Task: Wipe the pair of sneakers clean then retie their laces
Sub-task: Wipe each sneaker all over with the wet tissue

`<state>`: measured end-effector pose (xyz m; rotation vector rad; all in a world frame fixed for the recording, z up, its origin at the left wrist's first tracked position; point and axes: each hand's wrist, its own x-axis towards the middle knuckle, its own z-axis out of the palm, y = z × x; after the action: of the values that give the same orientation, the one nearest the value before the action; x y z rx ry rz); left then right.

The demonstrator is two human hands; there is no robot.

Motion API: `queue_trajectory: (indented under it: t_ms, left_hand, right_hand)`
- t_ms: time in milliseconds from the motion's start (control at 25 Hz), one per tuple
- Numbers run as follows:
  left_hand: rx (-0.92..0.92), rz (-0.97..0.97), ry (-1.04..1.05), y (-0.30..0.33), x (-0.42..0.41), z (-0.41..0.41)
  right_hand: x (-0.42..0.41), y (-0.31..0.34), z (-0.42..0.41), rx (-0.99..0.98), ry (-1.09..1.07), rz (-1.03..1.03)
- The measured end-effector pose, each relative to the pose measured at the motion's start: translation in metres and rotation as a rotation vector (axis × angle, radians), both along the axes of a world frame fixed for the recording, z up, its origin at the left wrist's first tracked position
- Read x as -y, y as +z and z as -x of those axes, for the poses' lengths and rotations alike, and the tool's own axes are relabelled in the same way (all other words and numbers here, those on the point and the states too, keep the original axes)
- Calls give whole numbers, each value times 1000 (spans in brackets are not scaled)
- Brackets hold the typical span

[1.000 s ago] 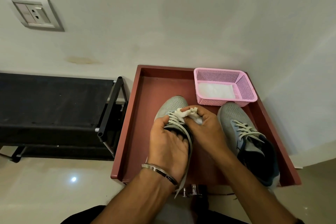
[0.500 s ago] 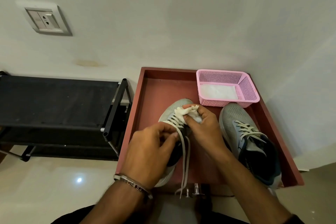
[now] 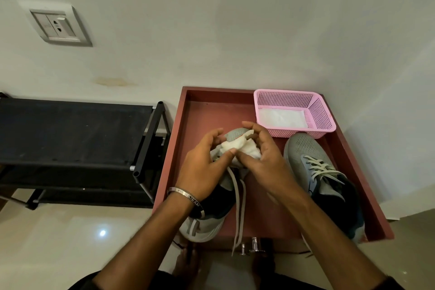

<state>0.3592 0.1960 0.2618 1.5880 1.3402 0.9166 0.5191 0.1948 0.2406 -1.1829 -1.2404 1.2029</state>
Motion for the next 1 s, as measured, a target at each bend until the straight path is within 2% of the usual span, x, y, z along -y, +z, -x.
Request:
queue_trajectory:
  t_ms: [120,240,360,480,560,680,1000]
  left_hand:
    - [64,35,-65,-2,-6,2]
    - [243,-4,-10,-1,-11,4]
    - [450,67,21,3,-14,5]
    - [455,107,-7,1,-16,5]
    - [495,124,31,2,-15,5]
    - [609,183,101,4,-16,5]
    - [482,110,162,5,-14,3]
  right_hand:
    - [2,2,0,-17,73,10]
    - [-1,3,-1,19,-19,3]
    - [-2,9,4,-191,-112,40]
    - [-1,13,12,-362,-105,109]
    - [1,15,13,-310,-58,125]
    - [1,19,11,-265,-98,106]
    - [1,17,13,-186,-158,92]
